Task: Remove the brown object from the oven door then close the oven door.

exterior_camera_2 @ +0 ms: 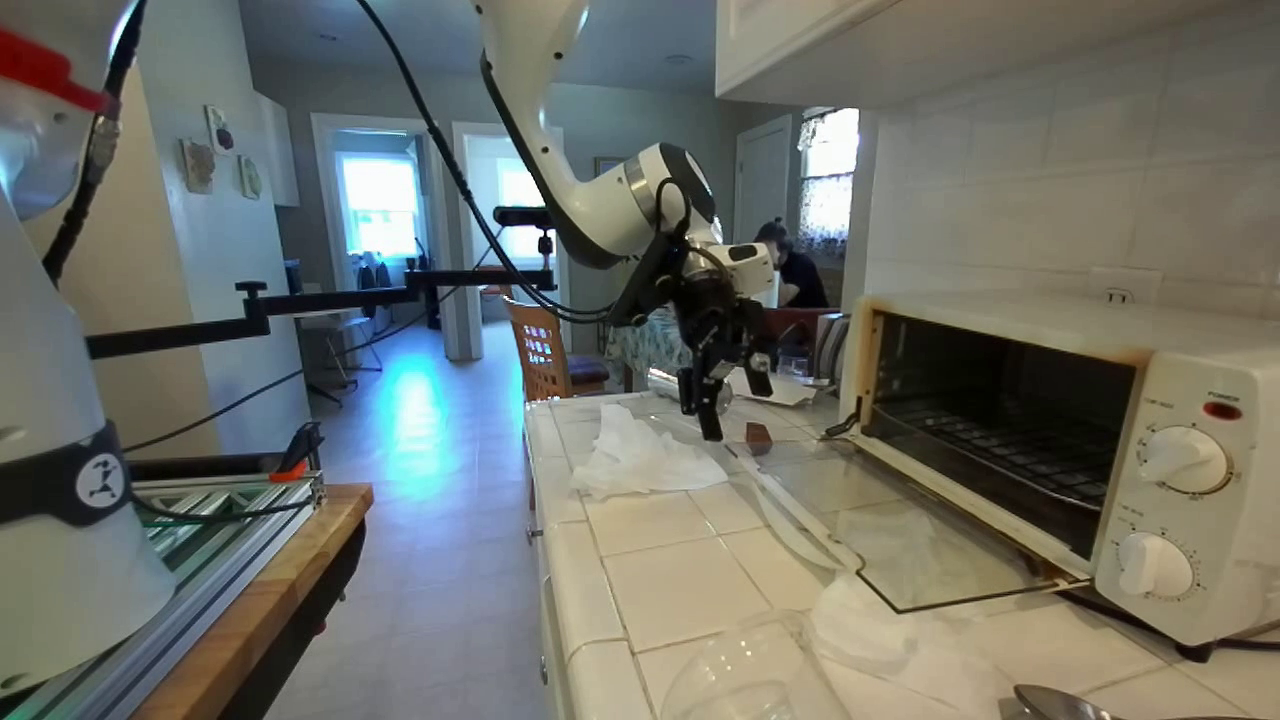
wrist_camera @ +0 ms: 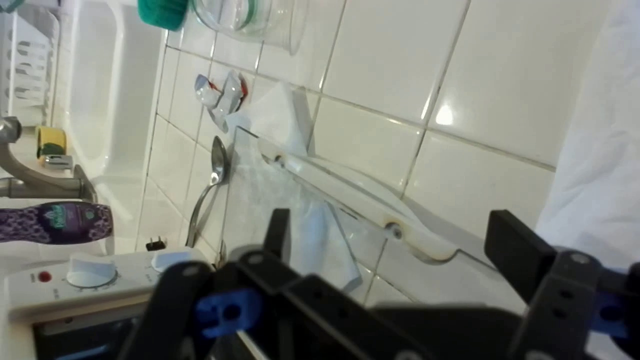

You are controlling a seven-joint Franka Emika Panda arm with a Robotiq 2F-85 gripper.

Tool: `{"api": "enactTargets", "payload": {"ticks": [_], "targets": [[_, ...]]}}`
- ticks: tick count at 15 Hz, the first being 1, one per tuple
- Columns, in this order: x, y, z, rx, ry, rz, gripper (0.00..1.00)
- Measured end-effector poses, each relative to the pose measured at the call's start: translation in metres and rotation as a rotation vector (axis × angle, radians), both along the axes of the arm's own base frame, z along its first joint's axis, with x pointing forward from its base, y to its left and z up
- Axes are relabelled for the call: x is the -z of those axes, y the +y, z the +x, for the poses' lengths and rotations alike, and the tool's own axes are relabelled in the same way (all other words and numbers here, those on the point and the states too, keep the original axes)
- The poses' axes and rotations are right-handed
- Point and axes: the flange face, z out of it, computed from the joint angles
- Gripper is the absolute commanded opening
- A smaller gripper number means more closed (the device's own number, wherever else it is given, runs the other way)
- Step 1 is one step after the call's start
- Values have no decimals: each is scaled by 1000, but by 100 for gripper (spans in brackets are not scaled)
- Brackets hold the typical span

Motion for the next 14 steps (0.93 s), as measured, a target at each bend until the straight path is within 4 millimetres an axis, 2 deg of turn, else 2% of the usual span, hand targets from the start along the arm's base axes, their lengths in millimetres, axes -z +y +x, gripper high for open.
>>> {"api": "enactTargets", "payload": {"ticks": [4,7,14], "targets": [[-10,-5,-5,18,-14,-11,100],[-15,0,-6,7,-22,-7,100],[-18,1,6,-48,-66,23,100]]}}
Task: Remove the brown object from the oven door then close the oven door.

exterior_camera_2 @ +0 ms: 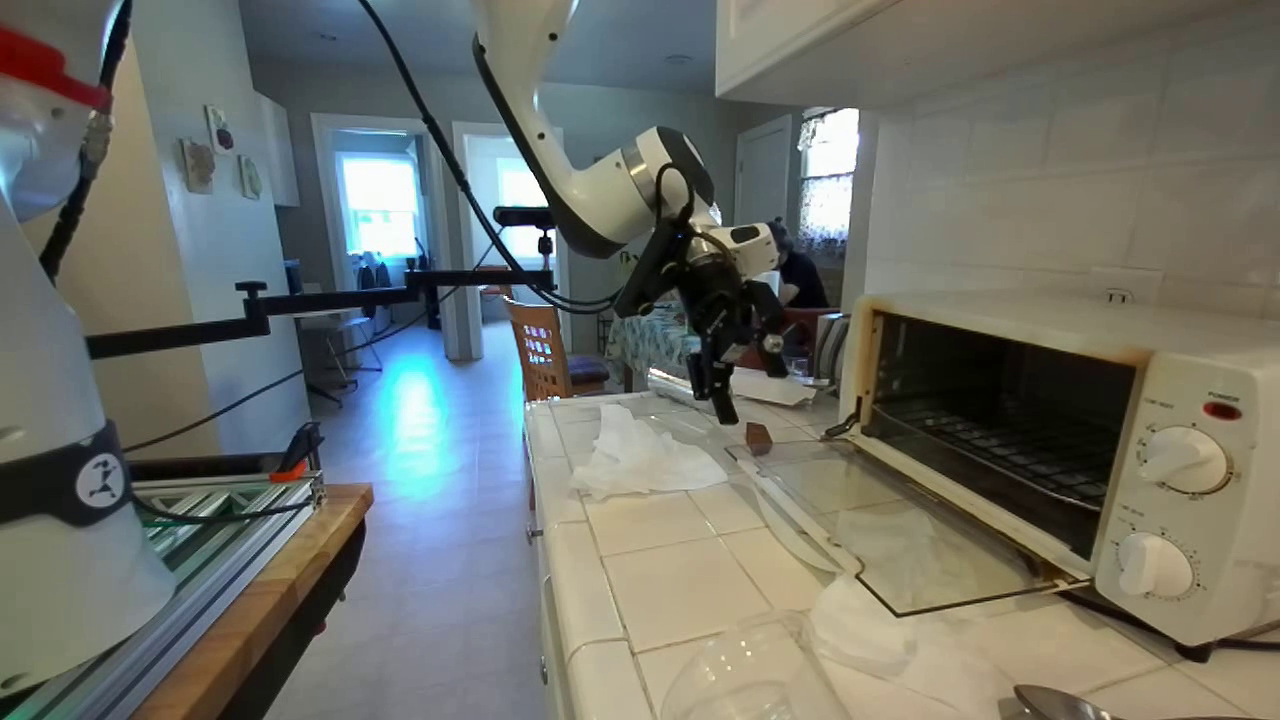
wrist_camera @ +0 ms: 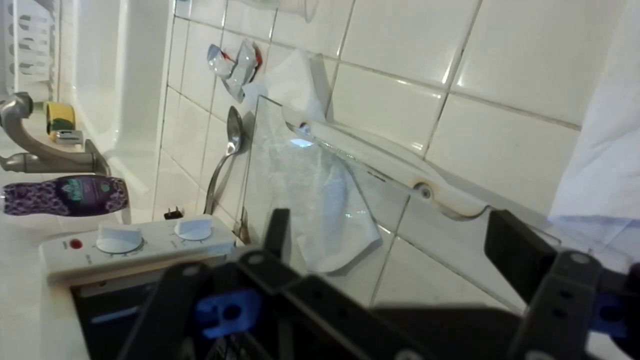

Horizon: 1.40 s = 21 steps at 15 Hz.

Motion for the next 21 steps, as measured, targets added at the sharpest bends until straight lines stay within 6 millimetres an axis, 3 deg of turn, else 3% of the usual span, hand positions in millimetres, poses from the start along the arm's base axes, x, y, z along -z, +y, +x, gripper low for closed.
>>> {"api": "enactTargets", "payload": {"ticks": [9,21], "targets": [[6,17,18,-60,-44,99,100],[28,16,16,-63,-15,97,100]]}}
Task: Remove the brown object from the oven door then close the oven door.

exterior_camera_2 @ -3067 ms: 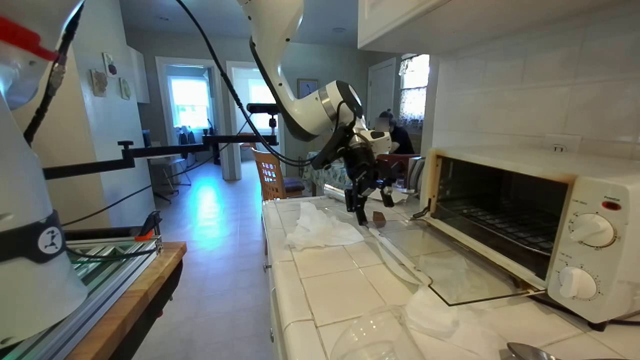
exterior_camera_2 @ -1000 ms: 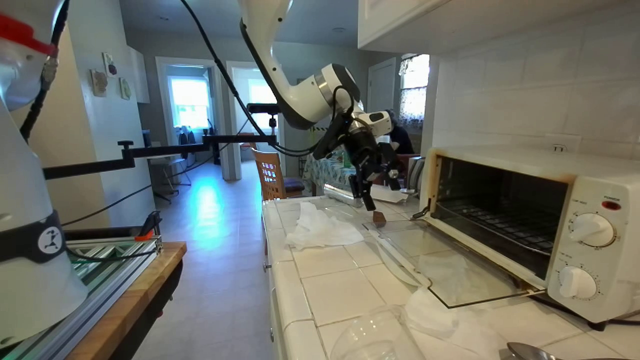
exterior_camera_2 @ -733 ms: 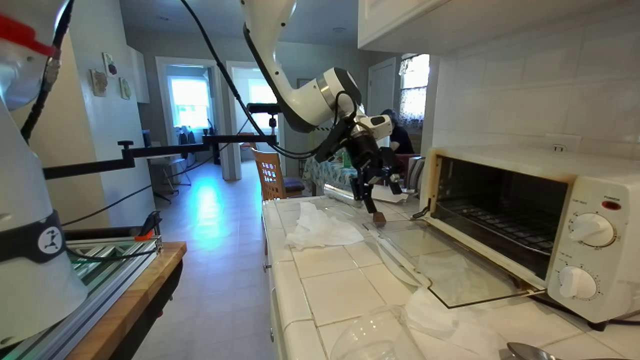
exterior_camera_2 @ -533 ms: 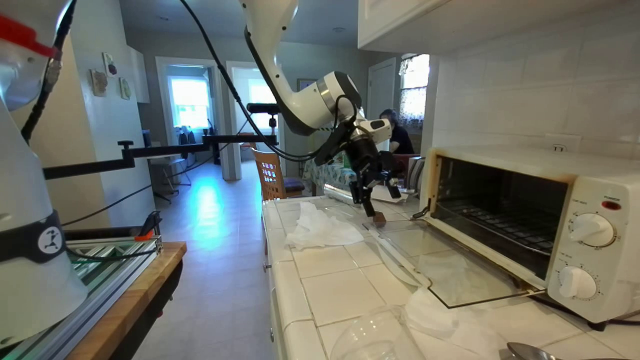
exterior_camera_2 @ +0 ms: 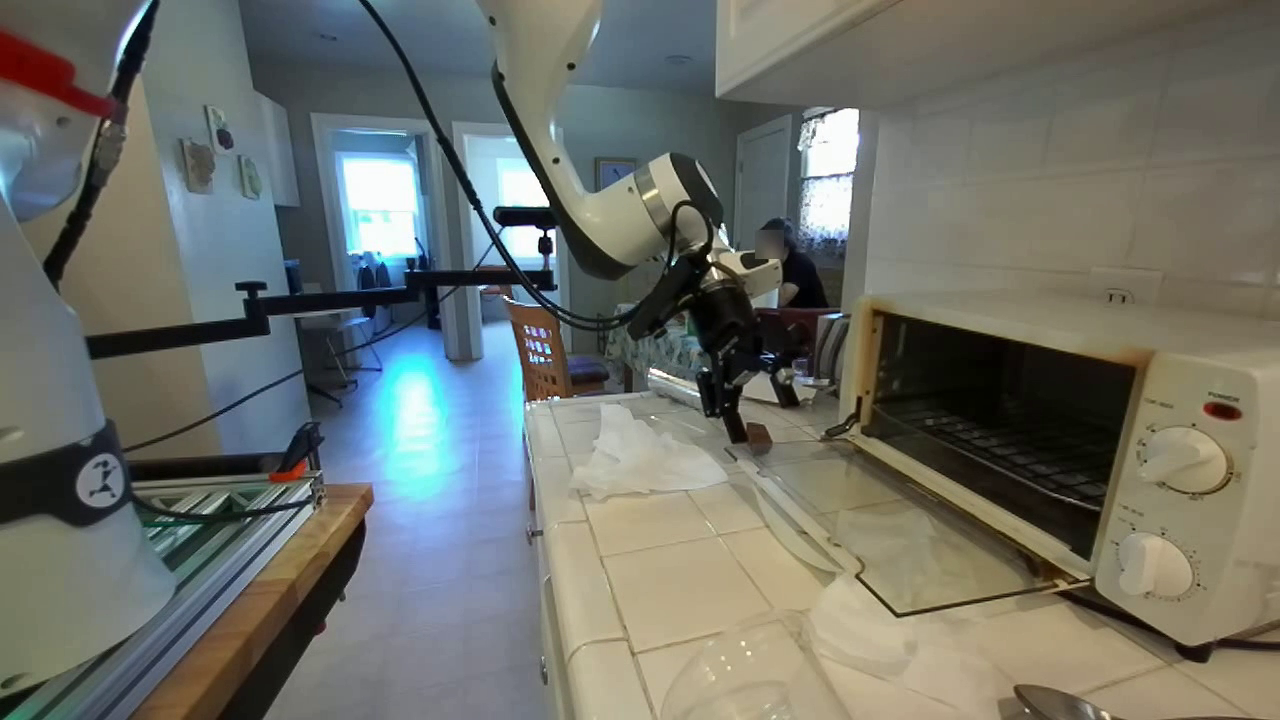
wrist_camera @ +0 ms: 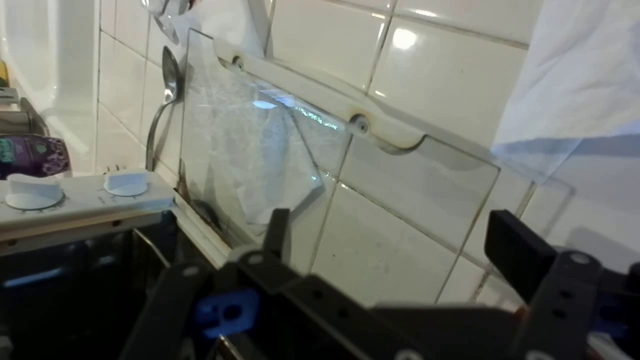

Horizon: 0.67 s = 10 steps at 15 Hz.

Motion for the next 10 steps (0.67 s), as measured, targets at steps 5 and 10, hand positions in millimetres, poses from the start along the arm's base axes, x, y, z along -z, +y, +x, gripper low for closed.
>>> {"api": "enactTargets", "payload": {"ticks": [5,10], "targets": [[5,-4,0,6,8,-6,100],[7,-5,-1,7,11,-8,100]]}}
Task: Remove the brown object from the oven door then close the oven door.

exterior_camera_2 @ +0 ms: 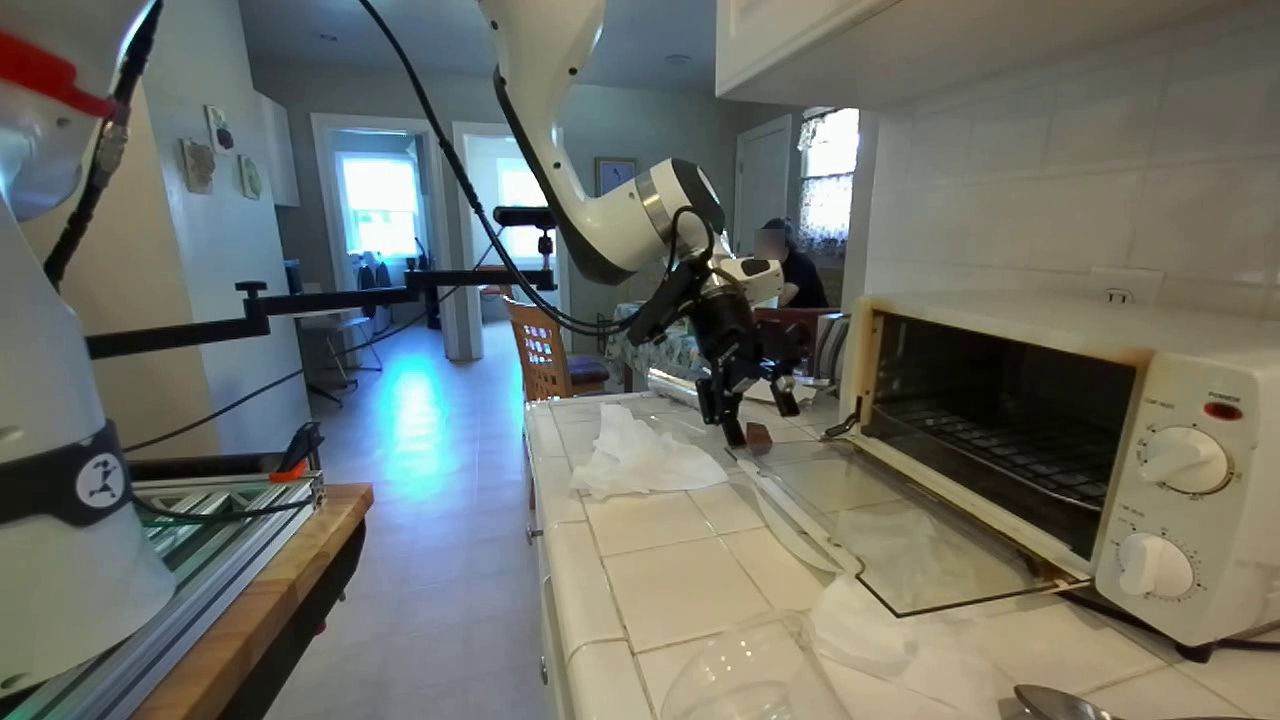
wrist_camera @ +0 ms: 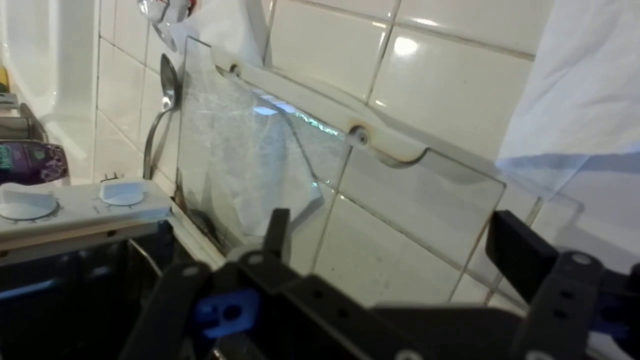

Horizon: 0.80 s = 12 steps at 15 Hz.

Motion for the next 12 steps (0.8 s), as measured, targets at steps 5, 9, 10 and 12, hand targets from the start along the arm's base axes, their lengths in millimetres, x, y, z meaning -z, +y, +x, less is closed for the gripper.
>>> {"api": "enactTargets", "payload": {"ticks": [5,9,10,12], "targets": [[10,-10,-6,12,22,-12,100],[13,-19,-7,25,30,-20,100],[13,-20,-7,27,29,-23,100],[11,-22,-7,33,29,-30,100]]}}
